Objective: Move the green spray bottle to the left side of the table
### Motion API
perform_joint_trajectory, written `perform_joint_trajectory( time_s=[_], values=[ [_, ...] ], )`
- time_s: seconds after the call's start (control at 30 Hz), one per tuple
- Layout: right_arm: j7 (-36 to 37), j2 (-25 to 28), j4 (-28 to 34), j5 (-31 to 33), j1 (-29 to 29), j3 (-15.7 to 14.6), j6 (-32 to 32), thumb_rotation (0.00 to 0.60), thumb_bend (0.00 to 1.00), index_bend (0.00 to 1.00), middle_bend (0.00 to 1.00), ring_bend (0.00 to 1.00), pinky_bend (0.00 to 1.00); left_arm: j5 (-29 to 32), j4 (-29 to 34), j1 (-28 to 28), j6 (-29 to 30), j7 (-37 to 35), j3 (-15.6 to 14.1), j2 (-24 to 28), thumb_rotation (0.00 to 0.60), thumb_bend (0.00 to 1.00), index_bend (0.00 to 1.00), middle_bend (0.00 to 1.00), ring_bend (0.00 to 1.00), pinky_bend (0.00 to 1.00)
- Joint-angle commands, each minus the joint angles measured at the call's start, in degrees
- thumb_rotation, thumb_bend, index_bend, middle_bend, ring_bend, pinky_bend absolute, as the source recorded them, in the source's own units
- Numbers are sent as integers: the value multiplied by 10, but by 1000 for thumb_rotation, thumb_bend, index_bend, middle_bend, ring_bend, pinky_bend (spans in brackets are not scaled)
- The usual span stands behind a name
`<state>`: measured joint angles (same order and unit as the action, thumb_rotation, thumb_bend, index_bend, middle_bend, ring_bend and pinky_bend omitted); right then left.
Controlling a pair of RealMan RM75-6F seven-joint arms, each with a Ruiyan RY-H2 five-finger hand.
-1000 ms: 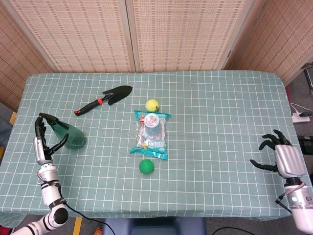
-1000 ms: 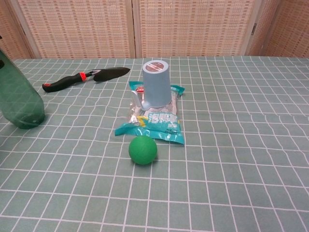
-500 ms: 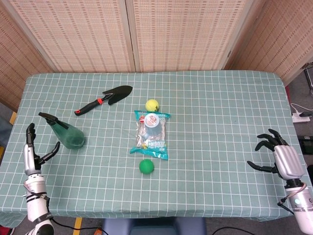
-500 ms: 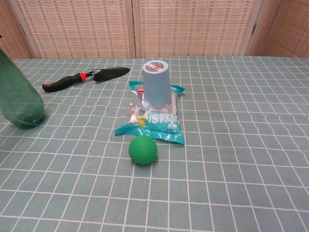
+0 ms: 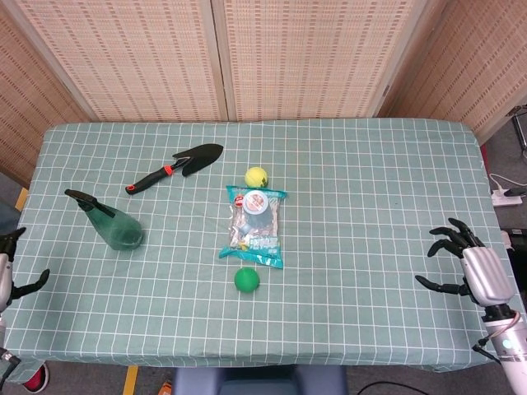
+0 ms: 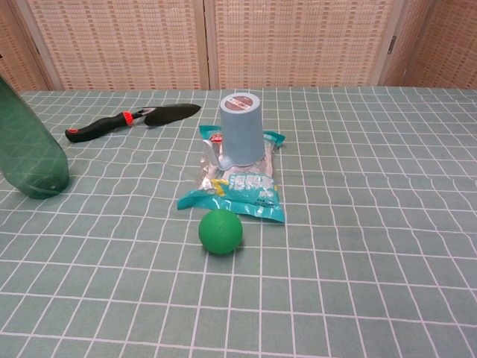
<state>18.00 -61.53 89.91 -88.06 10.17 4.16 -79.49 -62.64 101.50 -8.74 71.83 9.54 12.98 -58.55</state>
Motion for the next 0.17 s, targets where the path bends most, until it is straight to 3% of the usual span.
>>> perform_joint_trajectory(
  time_s=[0.03, 0.17],
  values=[
    [-14, -3, -5, -8, 2, -1, -3, 600, 55, 524, 256, 86, 259, -215, -119, -17, -31, -54, -94, -1, 600, 271, 185, 174, 97, 86],
    [-19, -5, -8, -11, 3, -3, -4, 600, 55, 524, 256, 86, 259, -217, -141, -23, -32, -70, -97, -7, 600, 271, 160, 168, 71, 66]
  ],
)
